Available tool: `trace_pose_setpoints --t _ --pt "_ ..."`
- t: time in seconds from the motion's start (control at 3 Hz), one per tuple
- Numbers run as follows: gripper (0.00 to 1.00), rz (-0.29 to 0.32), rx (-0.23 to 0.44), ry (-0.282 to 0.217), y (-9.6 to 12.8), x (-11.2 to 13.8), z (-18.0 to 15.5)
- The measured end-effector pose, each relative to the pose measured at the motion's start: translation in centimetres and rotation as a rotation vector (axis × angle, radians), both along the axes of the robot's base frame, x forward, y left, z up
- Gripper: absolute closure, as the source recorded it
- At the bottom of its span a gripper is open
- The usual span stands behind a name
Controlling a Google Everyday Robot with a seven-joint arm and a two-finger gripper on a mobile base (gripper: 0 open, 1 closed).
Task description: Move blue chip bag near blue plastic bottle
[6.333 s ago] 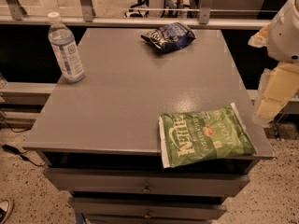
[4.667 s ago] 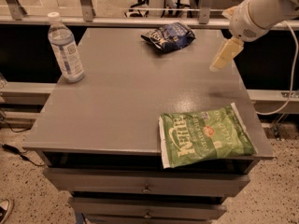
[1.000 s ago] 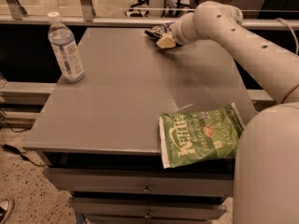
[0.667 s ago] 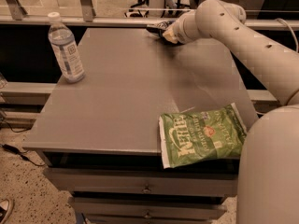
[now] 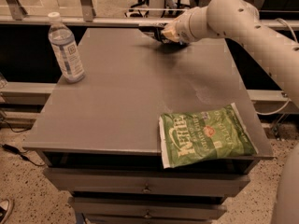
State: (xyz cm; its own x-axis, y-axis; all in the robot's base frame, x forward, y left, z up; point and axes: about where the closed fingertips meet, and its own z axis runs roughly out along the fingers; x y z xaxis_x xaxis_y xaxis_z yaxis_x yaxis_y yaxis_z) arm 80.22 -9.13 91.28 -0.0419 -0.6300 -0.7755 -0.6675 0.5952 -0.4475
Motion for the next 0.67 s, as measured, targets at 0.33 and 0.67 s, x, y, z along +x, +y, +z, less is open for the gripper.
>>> trace_pose_setpoints --t 0.33,0.67 --pt "1.0 0.121 0.031 -0.005 3.2 -2.3 0.6" --pt "1.0 0.252 0.062 -0.004 7.0 -4.8 0.5"
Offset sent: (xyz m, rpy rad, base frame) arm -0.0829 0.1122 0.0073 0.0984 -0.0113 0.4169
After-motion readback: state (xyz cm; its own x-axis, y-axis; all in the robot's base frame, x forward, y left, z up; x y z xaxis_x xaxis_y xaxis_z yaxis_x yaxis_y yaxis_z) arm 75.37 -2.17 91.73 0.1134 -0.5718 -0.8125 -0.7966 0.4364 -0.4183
